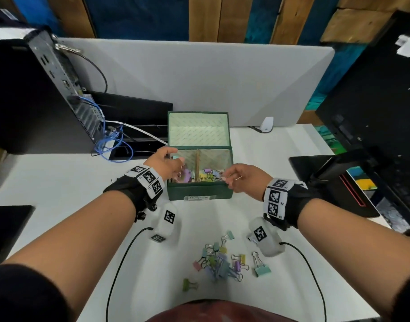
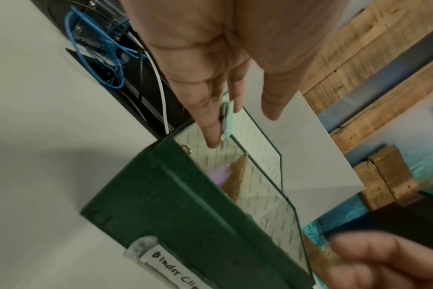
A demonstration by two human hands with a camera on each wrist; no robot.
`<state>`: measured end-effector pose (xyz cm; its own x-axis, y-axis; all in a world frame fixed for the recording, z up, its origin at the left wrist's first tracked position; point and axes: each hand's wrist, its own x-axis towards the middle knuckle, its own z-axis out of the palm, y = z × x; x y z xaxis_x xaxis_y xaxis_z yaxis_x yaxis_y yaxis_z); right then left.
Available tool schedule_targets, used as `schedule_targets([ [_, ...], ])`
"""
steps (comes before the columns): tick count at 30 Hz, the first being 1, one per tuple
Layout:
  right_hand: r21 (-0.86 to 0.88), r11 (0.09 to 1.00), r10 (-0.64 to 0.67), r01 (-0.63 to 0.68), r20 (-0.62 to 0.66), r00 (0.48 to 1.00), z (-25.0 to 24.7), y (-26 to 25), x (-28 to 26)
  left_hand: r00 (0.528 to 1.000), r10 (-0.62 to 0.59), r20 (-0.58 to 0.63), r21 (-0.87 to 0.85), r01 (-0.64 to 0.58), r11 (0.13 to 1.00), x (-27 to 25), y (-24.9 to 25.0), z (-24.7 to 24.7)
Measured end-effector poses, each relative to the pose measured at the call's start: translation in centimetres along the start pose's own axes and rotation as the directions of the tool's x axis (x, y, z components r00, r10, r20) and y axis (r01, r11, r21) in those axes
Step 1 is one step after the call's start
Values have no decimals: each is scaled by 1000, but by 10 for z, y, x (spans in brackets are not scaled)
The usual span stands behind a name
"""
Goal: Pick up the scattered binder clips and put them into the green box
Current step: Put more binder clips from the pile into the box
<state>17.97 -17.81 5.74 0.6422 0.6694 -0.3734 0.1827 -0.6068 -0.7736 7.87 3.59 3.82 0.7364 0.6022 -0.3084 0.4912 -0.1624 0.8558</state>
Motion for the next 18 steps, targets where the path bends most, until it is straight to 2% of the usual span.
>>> schedule_targets([
  [3,-101,995,-16,16,4,1000,-3,19,-18,995,-24,92,-51,29,998,3,-4,8],
  [9,-296,955,3,5,28,1000,1,54,-32,998,6,61,-202,6,979,-12,-11,-2],
  [12,-474,879,96,-50,72,993,2,71,-33,998,-3,61,-3,3,1000,-31,-14,-6],
  [14,-580,812,172,-72,119,978,1,78,-35,986,-29,162,214,-7,977,-45,-18,-5],
  [18,-662,742,332,-111,218,918,-2,87,-48,893,-173,416,595,-123,794,-74,-28,4],
])
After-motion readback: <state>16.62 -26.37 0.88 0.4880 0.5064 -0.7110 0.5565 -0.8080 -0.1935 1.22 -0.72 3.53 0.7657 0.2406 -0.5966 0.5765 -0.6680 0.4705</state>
